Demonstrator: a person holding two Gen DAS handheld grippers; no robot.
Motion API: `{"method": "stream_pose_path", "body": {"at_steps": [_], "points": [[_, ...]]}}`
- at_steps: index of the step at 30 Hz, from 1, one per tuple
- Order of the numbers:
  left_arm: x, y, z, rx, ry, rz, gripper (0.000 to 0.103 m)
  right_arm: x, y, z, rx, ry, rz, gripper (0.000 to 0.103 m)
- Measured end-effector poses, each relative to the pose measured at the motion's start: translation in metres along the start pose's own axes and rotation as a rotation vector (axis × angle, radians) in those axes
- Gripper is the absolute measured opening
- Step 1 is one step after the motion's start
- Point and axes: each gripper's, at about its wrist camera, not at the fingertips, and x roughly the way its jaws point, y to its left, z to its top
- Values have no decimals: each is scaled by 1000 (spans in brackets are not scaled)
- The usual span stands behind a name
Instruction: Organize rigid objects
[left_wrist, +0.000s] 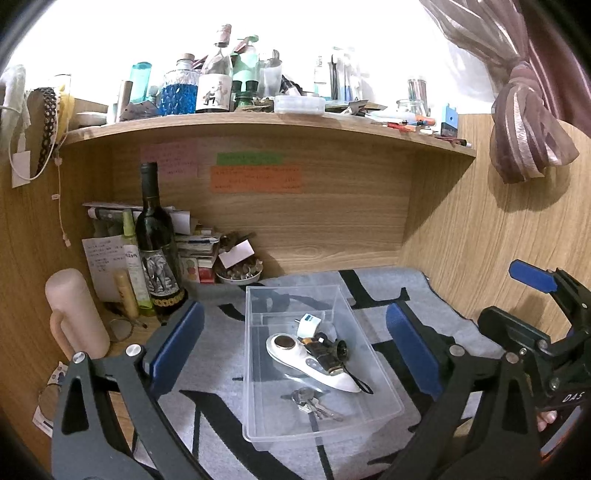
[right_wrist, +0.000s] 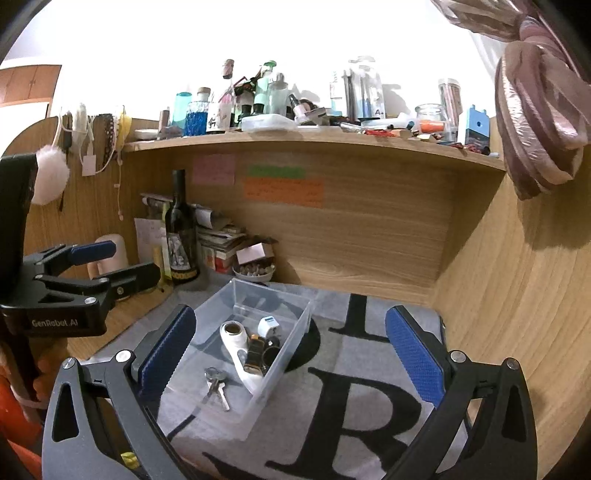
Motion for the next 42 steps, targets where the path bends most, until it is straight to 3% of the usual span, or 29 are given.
{"method": "stream_pose_path", "body": {"at_steps": [42], "points": [[-4,-1,4,11,-48,-5,101,-6,8,8,14,-44,-27,103]]}}
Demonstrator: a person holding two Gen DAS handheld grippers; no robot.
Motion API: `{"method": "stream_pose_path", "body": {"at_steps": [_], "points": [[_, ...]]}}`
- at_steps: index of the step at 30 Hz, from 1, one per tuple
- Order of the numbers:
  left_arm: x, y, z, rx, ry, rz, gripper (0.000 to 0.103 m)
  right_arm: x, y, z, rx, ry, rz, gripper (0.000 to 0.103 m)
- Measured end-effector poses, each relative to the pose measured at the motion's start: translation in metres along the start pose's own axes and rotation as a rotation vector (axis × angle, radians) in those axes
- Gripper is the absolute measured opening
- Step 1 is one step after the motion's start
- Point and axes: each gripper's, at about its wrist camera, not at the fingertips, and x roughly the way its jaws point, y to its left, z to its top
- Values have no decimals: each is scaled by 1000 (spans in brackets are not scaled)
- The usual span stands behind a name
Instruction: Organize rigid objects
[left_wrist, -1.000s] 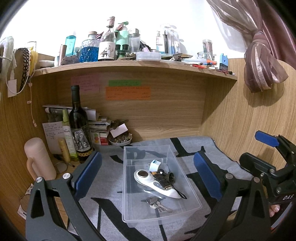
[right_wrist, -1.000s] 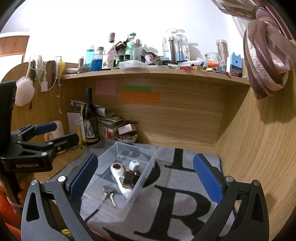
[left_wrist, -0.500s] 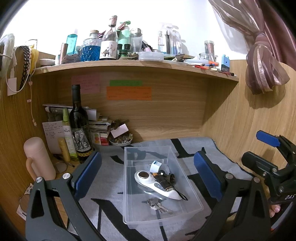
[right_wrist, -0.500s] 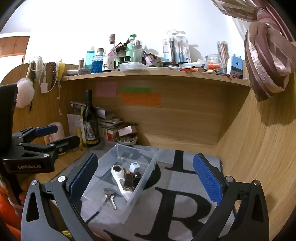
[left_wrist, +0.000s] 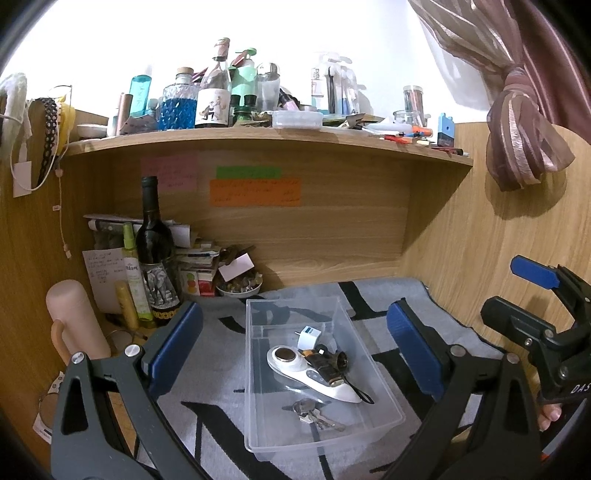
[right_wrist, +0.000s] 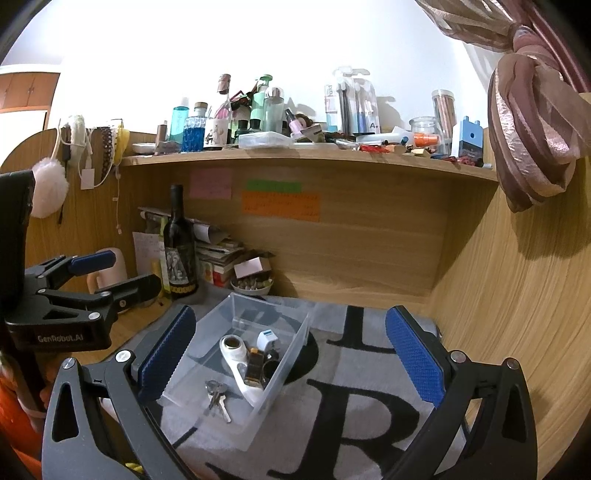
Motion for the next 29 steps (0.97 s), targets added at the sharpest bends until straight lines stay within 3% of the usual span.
{"method": "stream_pose_path", "body": {"at_steps": [29], "points": [[6,0,-1,-8,-1,-26,101,11,-1,-1,26,17,3,103]]}}
